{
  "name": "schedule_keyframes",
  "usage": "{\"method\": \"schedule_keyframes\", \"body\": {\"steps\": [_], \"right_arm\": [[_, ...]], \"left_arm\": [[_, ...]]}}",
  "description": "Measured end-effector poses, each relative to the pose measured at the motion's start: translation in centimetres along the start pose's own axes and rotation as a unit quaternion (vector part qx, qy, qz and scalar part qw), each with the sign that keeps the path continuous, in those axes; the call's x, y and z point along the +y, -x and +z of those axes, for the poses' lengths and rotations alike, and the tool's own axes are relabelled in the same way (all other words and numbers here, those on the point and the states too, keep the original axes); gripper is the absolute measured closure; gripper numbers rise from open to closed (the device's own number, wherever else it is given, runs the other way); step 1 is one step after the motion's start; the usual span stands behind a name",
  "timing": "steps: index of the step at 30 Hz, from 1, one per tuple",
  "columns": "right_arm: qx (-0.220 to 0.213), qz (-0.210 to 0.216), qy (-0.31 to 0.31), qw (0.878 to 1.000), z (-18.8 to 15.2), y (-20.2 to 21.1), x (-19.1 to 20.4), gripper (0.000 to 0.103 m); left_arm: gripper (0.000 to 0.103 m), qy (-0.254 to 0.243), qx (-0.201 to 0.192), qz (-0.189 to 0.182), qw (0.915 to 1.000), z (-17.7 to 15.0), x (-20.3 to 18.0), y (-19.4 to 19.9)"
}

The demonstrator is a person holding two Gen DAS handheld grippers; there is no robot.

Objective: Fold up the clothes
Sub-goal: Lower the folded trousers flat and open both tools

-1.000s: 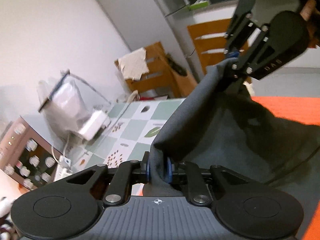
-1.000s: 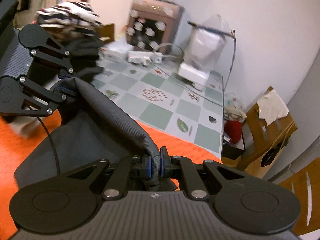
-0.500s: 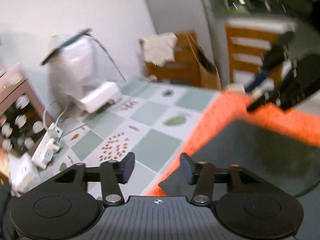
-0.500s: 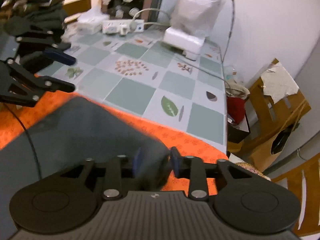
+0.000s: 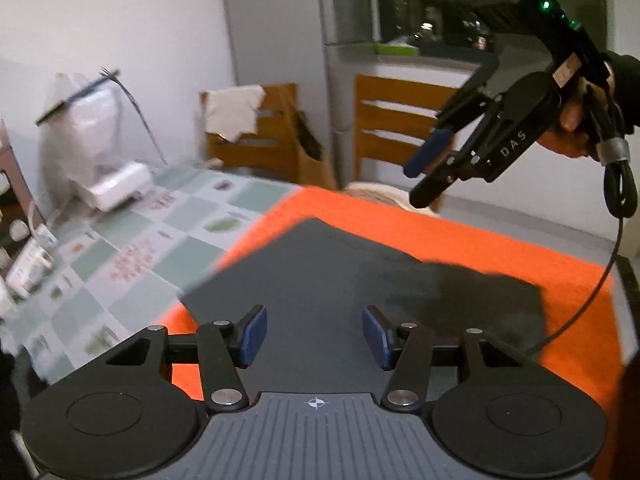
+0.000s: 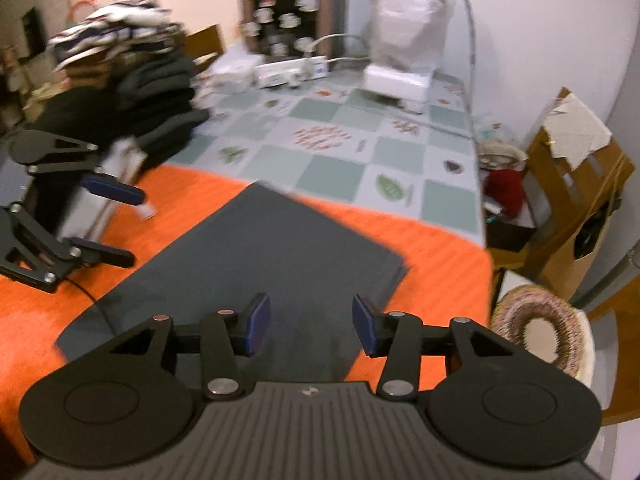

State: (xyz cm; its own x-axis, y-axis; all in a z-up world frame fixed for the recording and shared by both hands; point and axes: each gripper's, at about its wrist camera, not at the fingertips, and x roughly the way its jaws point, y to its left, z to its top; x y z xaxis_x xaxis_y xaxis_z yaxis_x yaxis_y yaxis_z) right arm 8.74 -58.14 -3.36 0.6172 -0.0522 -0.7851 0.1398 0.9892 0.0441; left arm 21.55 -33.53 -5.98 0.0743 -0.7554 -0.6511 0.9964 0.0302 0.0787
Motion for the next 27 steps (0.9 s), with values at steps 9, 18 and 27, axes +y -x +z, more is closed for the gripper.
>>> {"method": "schedule_keyframes", "body": {"steps": [9, 18, 27], "right_arm": [[0.033, 0.026, -0.001, 0.999, -8.0, 0.8, 5.5, 0.051], [0.048, 0.006, -0.013, 0.999, -14.5, -3.1, 8.3, 0.051], [0.029, -0.020, 0.035, 0.999, -14.9, -2.3, 9.8, 0.051]], "left_arm": [[0.049, -0.002, 0.074, -0.015, 0.9972, -5.5, -5.8, -0.5], [0.049, 0.012, 0.128, 0.009, 0.9916, -9.4, -7.1, -3.3], [0.047, 0.076, 0.098, 0.045, 0.9912, -9.5, -7.5, -1.2]]}}
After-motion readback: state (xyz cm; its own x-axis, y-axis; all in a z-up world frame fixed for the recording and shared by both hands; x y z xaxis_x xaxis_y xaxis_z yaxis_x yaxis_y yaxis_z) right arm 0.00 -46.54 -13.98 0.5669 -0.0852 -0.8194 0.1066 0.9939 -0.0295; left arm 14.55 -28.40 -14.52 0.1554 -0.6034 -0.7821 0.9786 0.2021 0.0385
